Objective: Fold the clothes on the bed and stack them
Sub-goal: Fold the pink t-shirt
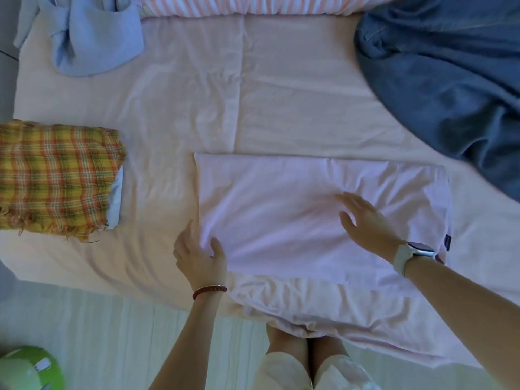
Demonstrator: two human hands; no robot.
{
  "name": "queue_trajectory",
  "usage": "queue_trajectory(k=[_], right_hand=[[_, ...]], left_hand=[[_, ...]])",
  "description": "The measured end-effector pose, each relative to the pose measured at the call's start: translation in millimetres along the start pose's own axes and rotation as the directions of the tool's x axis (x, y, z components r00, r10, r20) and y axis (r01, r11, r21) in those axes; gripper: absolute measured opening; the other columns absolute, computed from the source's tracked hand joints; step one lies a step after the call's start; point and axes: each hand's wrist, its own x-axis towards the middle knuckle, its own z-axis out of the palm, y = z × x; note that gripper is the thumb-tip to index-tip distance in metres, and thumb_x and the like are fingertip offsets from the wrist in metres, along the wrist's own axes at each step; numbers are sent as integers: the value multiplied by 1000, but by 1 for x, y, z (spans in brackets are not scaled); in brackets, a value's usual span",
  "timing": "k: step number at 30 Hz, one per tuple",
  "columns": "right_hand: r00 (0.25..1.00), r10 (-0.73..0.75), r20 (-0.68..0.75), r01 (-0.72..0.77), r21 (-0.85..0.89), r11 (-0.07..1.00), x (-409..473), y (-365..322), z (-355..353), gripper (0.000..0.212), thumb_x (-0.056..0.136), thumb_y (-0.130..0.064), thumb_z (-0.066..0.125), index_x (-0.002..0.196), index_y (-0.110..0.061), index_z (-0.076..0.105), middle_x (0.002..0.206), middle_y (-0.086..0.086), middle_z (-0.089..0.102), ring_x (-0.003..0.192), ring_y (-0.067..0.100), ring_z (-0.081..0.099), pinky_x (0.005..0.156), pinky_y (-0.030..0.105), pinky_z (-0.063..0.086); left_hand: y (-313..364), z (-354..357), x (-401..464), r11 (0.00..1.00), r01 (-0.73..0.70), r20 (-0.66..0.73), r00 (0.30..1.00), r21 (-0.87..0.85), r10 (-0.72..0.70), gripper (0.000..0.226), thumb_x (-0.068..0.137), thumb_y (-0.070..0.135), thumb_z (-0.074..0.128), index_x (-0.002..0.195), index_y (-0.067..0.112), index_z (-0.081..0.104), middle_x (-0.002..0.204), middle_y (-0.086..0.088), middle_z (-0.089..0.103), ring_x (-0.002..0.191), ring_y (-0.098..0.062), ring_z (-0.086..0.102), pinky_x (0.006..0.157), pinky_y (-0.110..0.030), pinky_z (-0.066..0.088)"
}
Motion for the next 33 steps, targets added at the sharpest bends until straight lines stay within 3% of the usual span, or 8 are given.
queue_trajectory(k=[5, 8, 11, 13, 15, 19, 27, 33], right_hand=[[902, 165, -398, -109, 160, 981, -21, 39, -28, 35, 90, -2, 46, 123, -2, 56, 116, 19, 57, 104, 39, 55, 83, 44, 46], [761, 388, -519, -217, 361, 907, -24, 67, -43, 32, 90, 4, 45, 121, 3, 54, 116, 23, 52, 104, 38, 54, 88, 40, 42], [639, 599, -483, -314, 547, 776, -19, 93, -57, 31, 93, -3, 44, 122, 2, 52, 118, 22, 50, 95, 32, 53, 84, 27, 37], [595, 688, -415, -364, 624, 691, -11, 107, -66, 28, 93, -7, 45, 118, 2, 55, 118, 22, 51, 99, 33, 53, 80, 20, 32], [620, 712, -330, -414, 633, 654, -1, 115, -76, 25, 93, -13, 47, 109, 1, 60, 113, 20, 58, 102, 34, 53, 77, 22, 33], [628, 751, -204, -524, 603, 602, 20, 125, -87, 32, 86, -33, 46, 100, -8, 62, 100, 14, 66, 98, 33, 57, 73, 27, 36], [692, 662, -288, -572, 340, 746, 31, 146, -99, 22, 94, -16, 42, 109, -4, 53, 113, 19, 61, 107, 38, 53, 82, 36, 39], [642, 670, -374, -321, 662, 677, 0, 147, -88, 19, 93, -17, 51, 105, -3, 57, 100, 13, 65, 89, 29, 58, 70, 25, 35]], left_hand=[[63, 47, -36, 815, -540, 303, 829, 212, 470, 63, 75, 41, 59, 133, 23, 40, 139, -13, 37, 124, -30, 32, 93, -58, 38], [103, 88, -59, 680, -700, 541, 666, 218, 513, 89, 59, 45, 80, 135, 27, 38, 143, -12, 36, 129, -36, 35, 92, -66, 34], [140, 121, -72, 562, -787, 692, 554, 254, 463, 104, 60, 60, 74, 144, 33, 18, 154, -11, 23, 136, -42, 29, 94, -71, 28], [151, 141, -73, 559, -785, 738, 540, 267, 405, 105, 74, 65, 60, 144, 40, -13, 157, -7, -13, 142, -40, -4, 102, -70, 12], [157, 150, -72, 588, -750, 778, 550, 302, 303, 102, 76, 66, 55, 143, 42, -18, 153, -6, -26, 139, -37, -21, 104, -67, 9], [157, 156, -68, 593, -735, 792, 557, 329, 250, 105, 73, 69, 57, 143, 42, -15, 150, -5, -30, 138, -37, -25, 104, -65, 12], [160, 158, -70, 573, -735, 788, 570, 363, 232, 104, 71, 71, 57, 142, 45, -14, 150, -2, -29, 139, -35, -23, 104, -62, 14], [167, 158, -71, 631, -686, 798, 579, 362, 170, 98, 76, 60, 60, 144, 44, -9, 152, -2, -27, 139, -32, -25, 105, -62, 9]])
